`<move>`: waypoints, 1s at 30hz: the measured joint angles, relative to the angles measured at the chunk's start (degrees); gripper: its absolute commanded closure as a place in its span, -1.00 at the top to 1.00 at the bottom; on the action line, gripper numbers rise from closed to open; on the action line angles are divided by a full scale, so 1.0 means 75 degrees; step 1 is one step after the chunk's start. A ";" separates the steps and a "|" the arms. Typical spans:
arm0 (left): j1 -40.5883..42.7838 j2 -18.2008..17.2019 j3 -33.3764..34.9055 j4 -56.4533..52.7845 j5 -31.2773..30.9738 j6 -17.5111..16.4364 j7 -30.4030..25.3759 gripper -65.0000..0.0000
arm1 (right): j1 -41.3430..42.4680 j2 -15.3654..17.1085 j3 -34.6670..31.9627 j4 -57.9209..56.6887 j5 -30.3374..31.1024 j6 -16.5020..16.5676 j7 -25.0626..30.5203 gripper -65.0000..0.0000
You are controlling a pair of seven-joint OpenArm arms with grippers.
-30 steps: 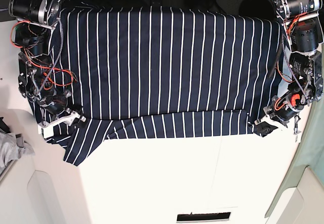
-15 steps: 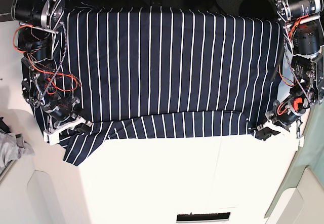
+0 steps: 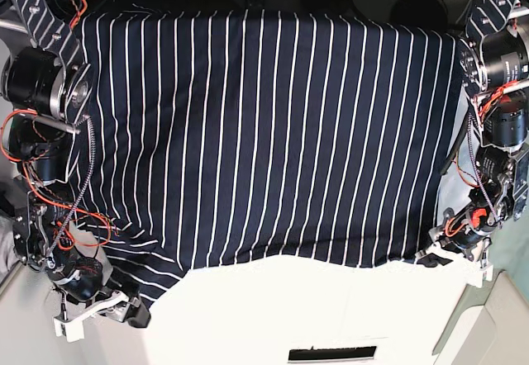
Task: Layout the t-shirt on the table in an organized manner, then fold the t-shirt properly
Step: 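Drag the held hem with both grippers toward the collar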
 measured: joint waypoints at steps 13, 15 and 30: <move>0.0058 -0.0189 0.0015 -0.0073 -0.0047 -0.1183 0.1492 -0.55 | -0.1256 0.0050 -0.0297 0.0000 -0.0157 0.0213 -0.0160 -0.09; 0.0315 -0.0312 0.0029 0.0297 -0.0784 -0.2092 0.1737 -0.87 | -0.1521 0.0157 -0.0297 0.0073 0.0175 0.0303 -0.0632 -0.91; 0.3515 -0.0807 0.0047 0.3127 -0.2605 -0.2090 0.2471 -1.00 | -0.4170 0.1166 0.1419 0.3794 0.2465 0.0361 -0.4100 -1.00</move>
